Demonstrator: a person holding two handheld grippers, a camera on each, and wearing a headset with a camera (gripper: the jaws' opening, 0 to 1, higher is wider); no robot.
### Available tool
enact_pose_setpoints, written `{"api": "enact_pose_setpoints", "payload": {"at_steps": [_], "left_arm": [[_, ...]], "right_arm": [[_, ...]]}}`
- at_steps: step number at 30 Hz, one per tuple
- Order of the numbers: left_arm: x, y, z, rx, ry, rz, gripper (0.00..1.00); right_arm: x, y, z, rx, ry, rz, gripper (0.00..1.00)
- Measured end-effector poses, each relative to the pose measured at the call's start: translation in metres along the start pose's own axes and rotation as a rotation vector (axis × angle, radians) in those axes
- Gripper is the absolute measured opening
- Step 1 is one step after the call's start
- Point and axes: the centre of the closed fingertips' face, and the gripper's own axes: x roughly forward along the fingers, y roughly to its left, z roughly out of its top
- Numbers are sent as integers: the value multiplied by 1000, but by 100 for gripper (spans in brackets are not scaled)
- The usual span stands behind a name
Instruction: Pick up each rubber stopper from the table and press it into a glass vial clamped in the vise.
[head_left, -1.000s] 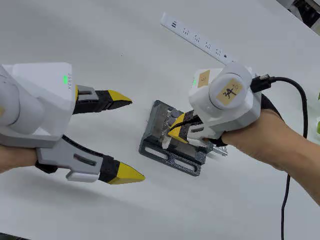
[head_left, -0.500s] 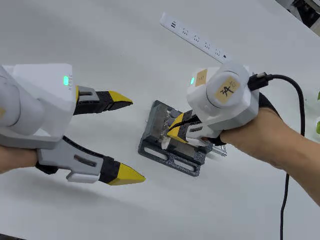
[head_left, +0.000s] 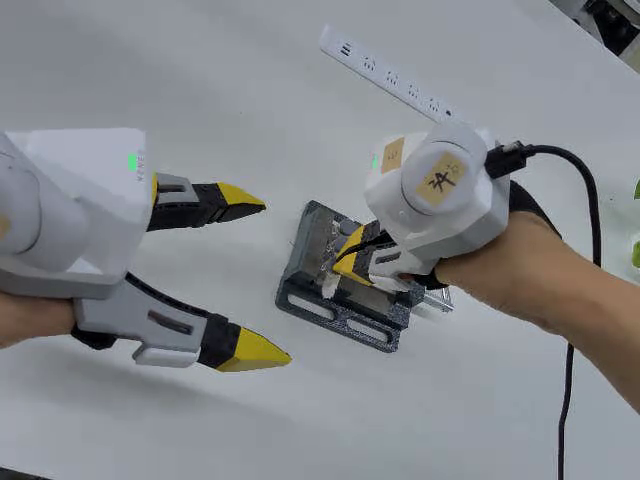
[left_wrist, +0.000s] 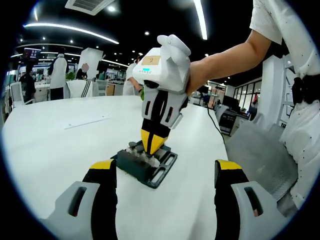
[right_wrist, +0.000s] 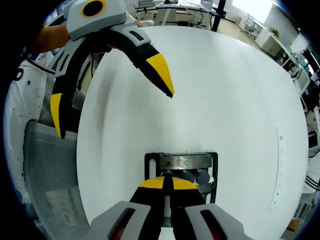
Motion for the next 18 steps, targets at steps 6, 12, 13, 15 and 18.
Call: {"api": "enact_pose_setpoints", "payload": {"at_steps": [6,12,13,15,18], "left_arm": [[0,-1,1,2,-2,0,79],[0,-3,1,4,2,-3,79],[0,-3,1,4,2,-4,79],[-1,-4,1,7,7,-5,79],[-3,-3,1,8,13,0,79]], "right_arm": [[0,0,1,-26,30,-1,0],[1,0,1,-51,52,8,0],[0,-1,0,-37,47,18,0],[0,-1,0,-9,27,27,0],[-1,0,-1,4,-4,26,0]]}}
